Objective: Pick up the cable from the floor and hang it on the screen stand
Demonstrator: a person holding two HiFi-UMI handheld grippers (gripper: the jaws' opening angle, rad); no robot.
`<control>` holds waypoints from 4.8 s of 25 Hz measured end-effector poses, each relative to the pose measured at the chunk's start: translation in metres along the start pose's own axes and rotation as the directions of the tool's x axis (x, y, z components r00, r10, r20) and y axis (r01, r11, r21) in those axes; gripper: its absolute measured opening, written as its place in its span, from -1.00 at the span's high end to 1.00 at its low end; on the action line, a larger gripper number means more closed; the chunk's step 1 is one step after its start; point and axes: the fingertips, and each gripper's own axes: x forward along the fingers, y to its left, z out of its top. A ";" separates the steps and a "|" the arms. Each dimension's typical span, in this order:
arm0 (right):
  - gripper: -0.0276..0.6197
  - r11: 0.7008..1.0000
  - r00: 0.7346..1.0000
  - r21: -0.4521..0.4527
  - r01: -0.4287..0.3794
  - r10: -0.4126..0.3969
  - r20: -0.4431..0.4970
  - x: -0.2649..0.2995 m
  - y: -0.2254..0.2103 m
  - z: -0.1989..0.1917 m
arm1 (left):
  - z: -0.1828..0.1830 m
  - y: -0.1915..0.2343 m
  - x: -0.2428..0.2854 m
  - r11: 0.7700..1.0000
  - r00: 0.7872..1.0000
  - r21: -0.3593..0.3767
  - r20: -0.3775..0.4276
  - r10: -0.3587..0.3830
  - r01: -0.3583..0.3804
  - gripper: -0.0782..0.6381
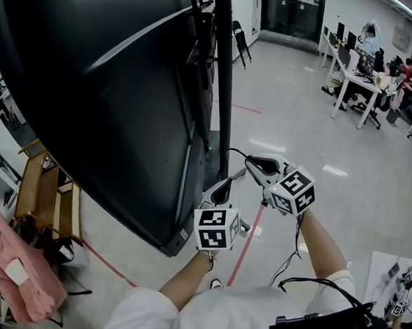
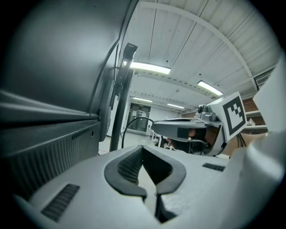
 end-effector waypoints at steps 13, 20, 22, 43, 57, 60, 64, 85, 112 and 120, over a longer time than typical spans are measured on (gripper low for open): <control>0.81 0.996 0.995 0.017 -0.084 0.083 0.046 0.040 -0.036 -0.001 | 0.012 0.022 0.046 0.998 0.998 -0.026 0.019 0.064 -0.063 0.77; 0.81 0.981 0.976 -0.020 -0.192 0.193 0.101 0.048 -0.037 0.026 | 0.021 0.038 0.043 0.981 0.981 -0.033 0.017 0.192 -0.191 0.77; 0.81 0.972 0.966 -0.051 -0.230 0.235 0.110 0.049 -0.037 0.036 | 0.028 0.038 0.042 0.976 0.976 -0.017 0.023 0.219 -0.218 0.77; 0.80 0.873 0.829 -0.273 -0.405 0.476 0.293 0.021 -0.057 0.203 | 0.169 0.030 0.014 0.861 0.842 -0.027 0.193 0.503 -0.508 0.77; 0.80 0.911 0.816 -0.257 -0.323 0.405 0.412 0.018 -0.089 0.323 | 0.277 0.006 -0.012 0.829 0.800 0.059 0.310 0.514 -0.556 0.77; 0.80 0.920 0.809 -0.211 -0.330 0.391 0.439 0.024 -0.101 0.339 | 0.293 0.007 -0.008 0.826 0.799 0.073 0.314 0.513 -0.559 0.77; 0.80 0.935 0.815 -0.164 -0.314 0.354 0.459 0.035 -0.118 0.356 | 0.312 0.012 0.005 0.836 0.807 0.068 0.314 0.501 -0.545 0.77; 0.80 0.964 0.871 0.123 -0.235 0.153 0.466 0.097 -0.206 0.345 | 0.340 0.015 0.041 0.898 0.866 0.083 0.315 0.388 -0.432 0.77; 0.53 0.875 0.772 0.345 -0.339 0.049 0.634 0.089 -0.203 0.276 | 0.248 0.018 0.051 0.948 0.920 -0.047 0.234 0.316 -0.314 0.77; 0.53 0.875 0.769 0.393 -0.283 -0.038 0.638 0.061 -0.209 0.221 | 0.206 0.017 0.058 0.943 0.923 -0.039 0.197 0.331 -0.330 0.77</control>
